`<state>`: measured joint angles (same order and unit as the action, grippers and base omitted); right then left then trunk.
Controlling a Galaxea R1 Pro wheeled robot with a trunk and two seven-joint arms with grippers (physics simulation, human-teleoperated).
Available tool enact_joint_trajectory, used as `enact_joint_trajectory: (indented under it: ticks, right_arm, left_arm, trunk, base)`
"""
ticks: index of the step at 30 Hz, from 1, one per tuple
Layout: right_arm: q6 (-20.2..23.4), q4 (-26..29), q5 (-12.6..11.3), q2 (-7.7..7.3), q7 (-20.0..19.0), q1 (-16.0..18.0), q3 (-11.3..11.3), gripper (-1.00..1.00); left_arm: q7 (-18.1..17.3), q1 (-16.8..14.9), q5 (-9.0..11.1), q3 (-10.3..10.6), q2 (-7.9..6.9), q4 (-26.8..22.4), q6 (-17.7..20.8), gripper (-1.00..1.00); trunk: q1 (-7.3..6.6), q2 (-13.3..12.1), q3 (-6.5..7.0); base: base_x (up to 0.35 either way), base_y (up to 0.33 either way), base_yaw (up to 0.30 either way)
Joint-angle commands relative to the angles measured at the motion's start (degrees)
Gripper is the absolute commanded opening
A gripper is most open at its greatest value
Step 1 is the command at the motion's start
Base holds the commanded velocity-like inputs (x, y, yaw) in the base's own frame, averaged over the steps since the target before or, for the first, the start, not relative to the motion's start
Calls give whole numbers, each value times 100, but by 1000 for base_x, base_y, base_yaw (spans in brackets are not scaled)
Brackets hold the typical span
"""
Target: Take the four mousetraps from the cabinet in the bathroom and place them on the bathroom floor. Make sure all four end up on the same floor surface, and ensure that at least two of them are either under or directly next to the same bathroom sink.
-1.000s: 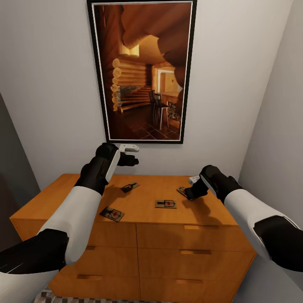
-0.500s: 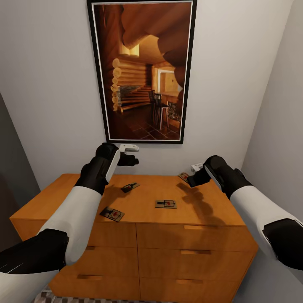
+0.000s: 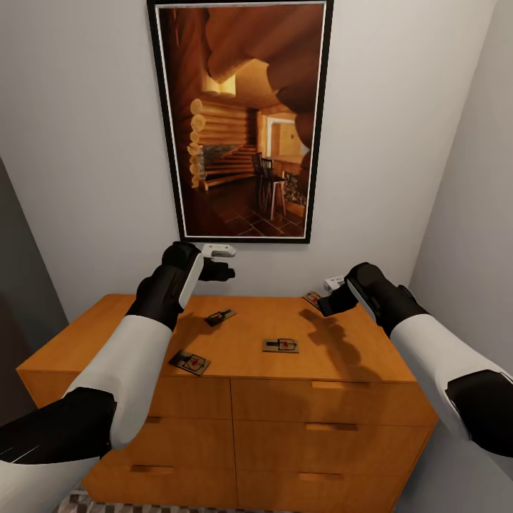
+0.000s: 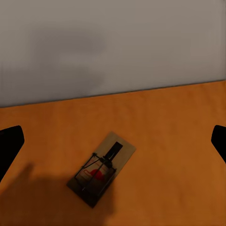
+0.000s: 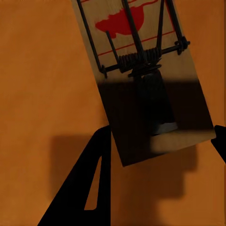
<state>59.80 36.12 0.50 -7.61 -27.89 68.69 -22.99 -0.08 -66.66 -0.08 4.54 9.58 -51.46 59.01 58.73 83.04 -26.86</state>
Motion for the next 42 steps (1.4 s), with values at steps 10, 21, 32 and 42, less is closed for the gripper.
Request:
enact_joint_trajectory:
  ticks: [10, 21, 32, 42]
  right_arm:
    - [20, 9, -6, -12, -7, 4, -30, -100]
    - [20, -96, 26, 1, 55, 9, -31, -100]
    - [20, -113, 39, -126, 23, 12, -17, -100]
    - [20, -107, 50, -168, 27, 12, -18, -100]
  left_arm:
    - [-1, -4, 0, 3, 0, -7, 23, 100]
    - [34, 38, -17, -21, -88, 199, 53, 100]
    - [118, 39, -9, -117, -112, 355, 49, 100]
    - [115, 39, -18, -119, -114, 364, 56, 100]
  trunk:
    - [0, 4, -7]
    - [0, 4, -7]
    - [0, 4, -7]
    - [0, 4, -7]
  base:
    - [0, 0, 0]
    - [0, 0, 0]
    - [0, 0, 0]
    - [0, 0, -170]
